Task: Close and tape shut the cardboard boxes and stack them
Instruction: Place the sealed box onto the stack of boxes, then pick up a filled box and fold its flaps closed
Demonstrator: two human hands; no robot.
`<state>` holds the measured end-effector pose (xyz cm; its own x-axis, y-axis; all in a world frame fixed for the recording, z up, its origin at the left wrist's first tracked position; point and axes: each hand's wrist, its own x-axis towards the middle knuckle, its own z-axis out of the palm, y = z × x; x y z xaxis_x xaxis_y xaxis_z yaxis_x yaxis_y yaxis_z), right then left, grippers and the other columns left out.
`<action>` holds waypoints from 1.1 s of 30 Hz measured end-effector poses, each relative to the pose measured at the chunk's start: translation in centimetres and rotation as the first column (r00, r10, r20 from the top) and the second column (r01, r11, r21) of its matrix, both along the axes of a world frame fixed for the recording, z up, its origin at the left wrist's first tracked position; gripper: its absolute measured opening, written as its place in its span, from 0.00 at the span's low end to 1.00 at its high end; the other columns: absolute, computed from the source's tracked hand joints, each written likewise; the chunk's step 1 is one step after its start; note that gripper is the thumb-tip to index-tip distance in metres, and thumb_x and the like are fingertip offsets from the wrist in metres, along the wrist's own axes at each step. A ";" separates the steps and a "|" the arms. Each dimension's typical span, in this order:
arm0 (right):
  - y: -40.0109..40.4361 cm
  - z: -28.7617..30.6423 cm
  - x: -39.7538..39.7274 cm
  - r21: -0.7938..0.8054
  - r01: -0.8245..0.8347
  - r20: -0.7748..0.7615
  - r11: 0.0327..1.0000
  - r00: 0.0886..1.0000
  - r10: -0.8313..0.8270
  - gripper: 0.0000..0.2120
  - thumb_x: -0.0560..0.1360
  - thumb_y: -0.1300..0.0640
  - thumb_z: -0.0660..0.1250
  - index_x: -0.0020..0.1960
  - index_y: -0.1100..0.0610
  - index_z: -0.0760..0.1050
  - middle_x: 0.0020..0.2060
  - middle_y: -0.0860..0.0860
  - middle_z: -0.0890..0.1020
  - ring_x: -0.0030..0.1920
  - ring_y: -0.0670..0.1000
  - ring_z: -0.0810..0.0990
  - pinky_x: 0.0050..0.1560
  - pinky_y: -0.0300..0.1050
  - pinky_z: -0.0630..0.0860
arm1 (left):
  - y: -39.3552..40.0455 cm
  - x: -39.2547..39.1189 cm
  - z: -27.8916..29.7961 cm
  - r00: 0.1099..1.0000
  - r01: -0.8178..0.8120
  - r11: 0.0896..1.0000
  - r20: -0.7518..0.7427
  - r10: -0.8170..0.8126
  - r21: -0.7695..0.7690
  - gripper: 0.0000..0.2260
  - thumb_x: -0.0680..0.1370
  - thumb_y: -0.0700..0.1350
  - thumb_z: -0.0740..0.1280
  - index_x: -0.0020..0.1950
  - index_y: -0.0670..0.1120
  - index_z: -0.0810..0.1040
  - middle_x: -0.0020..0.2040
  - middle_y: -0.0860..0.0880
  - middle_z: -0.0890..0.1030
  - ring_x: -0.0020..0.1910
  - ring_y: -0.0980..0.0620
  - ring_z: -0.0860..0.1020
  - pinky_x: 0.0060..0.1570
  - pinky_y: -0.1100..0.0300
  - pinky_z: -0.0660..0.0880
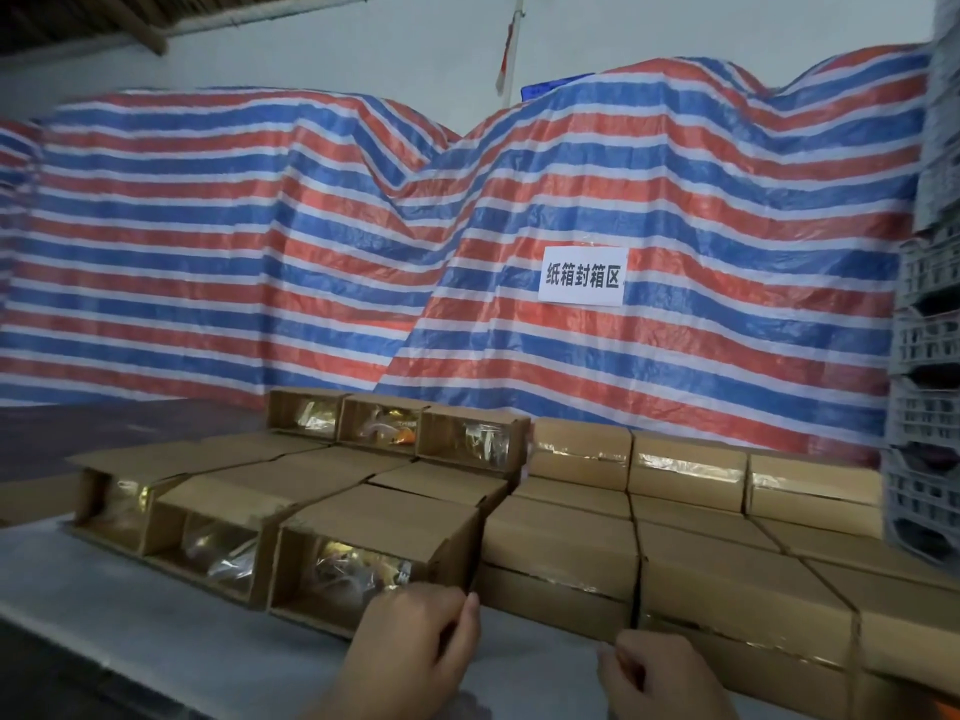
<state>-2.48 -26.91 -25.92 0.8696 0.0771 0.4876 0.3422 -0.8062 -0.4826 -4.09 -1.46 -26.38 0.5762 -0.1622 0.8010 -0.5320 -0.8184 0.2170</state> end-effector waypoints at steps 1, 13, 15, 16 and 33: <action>0.1 0.0 -0.1 -0.001 -0.009 0.002 1.000 1.000 0.009 0.23 0.76 0.50 0.68 0.26 0.52 0.64 0.25 0.47 0.72 0.33 0.40 0.77 0.37 0.31 0.70 | 0.1 -0.1 -0.1 1.000 0.000 1.000 0.016 0.000 -0.002 0.22 0.79 0.59 0.52 0.35 0.48 0.75 0.32 0.54 0.77 0.35 0.58 0.75 0.40 0.58 0.73; 4.8 6.8 3.1 -0.072 -0.113 0.191 0.991 0.974 0.125 0.17 0.79 0.46 0.65 0.33 0.48 0.72 0.31 0.45 0.76 0.40 0.33 0.75 0.32 0.36 0.70 | 0.9 1.9 4.5 0.994 0.019 0.997 0.109 -0.010 -0.080 0.12 0.78 0.57 0.56 0.42 0.57 0.76 0.38 0.62 0.74 0.42 0.63 0.74 0.39 0.67 0.71; 6.6 9.6 5.4 -0.082 -0.167 0.286 0.982 0.940 0.184 0.15 0.80 0.48 0.65 0.34 0.47 0.70 0.32 0.45 0.75 0.41 0.33 0.75 0.32 0.36 0.72 | 1.5 3.8 7.1 0.992 -0.011 0.998 0.127 0.020 -0.068 0.11 0.78 0.57 0.55 0.42 0.58 0.74 0.38 0.61 0.73 0.44 0.62 0.74 0.38 0.66 0.72; 7.5 10.9 6.6 -0.093 -0.194 0.319 0.977 0.923 0.214 0.14 0.80 0.49 0.65 0.36 0.46 0.71 0.34 0.44 0.75 0.42 0.34 0.75 0.33 0.34 0.73 | 1.9 5.0 8.5 0.986 -0.037 0.998 0.161 0.045 -0.055 0.10 0.78 0.56 0.55 0.42 0.58 0.73 0.38 0.61 0.73 0.43 0.62 0.74 0.39 0.66 0.72; 11.1 19.5 28.5 -0.422 -0.056 0.223 0.905 0.961 0.163 0.40 0.77 0.33 0.59 0.81 0.52 0.51 0.79 0.52 0.60 0.77 0.57 0.60 0.76 0.61 0.59 | 6.6 28.6 18.7 0.848 -0.499 0.733 0.086 0.523 0.463 0.26 0.77 0.56 0.66 0.73 0.53 0.64 0.70 0.51 0.70 0.68 0.49 0.69 0.68 0.53 0.66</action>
